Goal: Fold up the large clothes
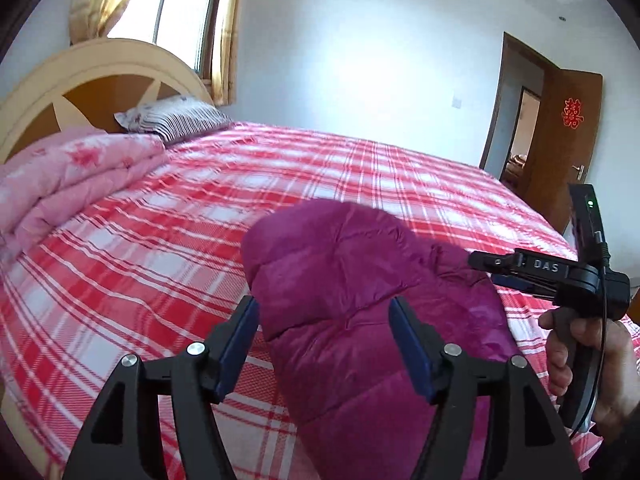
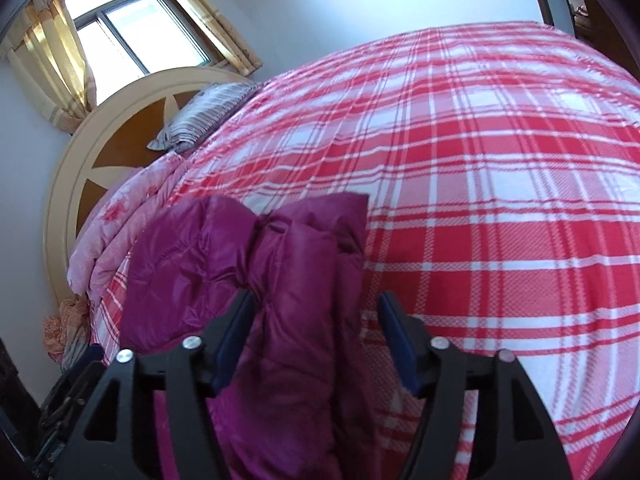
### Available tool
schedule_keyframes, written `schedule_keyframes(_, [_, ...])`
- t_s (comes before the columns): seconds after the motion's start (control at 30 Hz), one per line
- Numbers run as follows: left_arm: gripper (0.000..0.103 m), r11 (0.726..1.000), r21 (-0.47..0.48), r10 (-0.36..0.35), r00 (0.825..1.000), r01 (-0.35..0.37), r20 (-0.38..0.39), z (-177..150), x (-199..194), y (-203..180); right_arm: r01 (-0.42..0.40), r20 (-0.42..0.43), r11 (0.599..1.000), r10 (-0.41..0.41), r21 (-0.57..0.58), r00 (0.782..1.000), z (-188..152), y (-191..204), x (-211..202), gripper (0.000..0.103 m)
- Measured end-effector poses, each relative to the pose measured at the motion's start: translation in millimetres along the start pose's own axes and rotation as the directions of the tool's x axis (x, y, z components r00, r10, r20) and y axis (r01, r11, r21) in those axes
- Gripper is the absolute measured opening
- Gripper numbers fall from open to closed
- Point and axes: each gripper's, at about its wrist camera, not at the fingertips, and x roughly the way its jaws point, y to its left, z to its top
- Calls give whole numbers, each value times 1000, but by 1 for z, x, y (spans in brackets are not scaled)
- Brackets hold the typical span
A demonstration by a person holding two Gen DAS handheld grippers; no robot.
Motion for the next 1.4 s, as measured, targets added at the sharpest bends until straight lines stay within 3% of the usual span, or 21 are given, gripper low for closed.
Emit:
schedule_keyframes(0.2, [69,1000,-9,-1,999,2,52,6,-41,1,56,99,997,-51,-52,994,-6,18,-55,77])
schedule_keyframes(0.4, [74,1000,1,-22,993,22,112,18,-73,-7,112,207,982,-79,-155,975,-32,56,-104,87])
schedule_keyframes(0.7, [76,998,21,-61,987,58,148,24,-90,-13,143,291,963,-72,-228,954,-52,93,-149,92])
schedule_keyframes(1.4, [76,999,30,-44,984,39,171,25,-98,-13,179,369,947,-72,-265,926,-67,115,-184,98])
